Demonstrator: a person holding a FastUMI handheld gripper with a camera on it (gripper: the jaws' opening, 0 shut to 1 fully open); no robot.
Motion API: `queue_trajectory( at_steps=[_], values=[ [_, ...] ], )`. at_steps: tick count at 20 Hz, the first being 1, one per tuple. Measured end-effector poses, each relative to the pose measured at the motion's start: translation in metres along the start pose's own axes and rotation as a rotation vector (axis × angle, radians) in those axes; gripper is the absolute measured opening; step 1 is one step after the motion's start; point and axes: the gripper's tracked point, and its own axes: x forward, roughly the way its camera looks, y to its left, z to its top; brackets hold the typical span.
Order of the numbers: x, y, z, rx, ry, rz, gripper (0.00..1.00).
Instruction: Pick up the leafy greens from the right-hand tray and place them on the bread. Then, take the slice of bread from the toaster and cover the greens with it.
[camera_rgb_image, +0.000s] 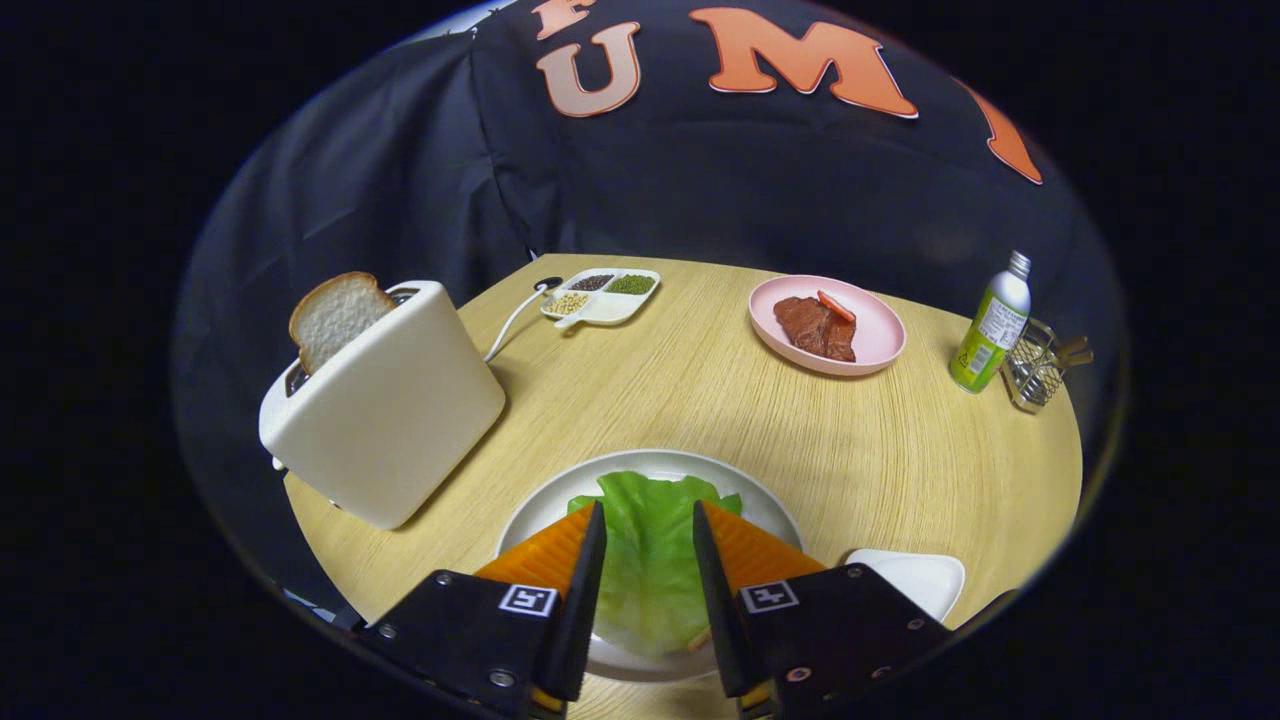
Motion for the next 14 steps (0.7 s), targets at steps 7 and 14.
queue_trajectory(
  at_steps=[7,14],
  values=[
    [-0.053,0.082,0.075,-0.04,-0.082,0.097,0.81],
    [-0.063,0.154,0.125,-0.098,-0.073,0.134,0.92]
  ],
)
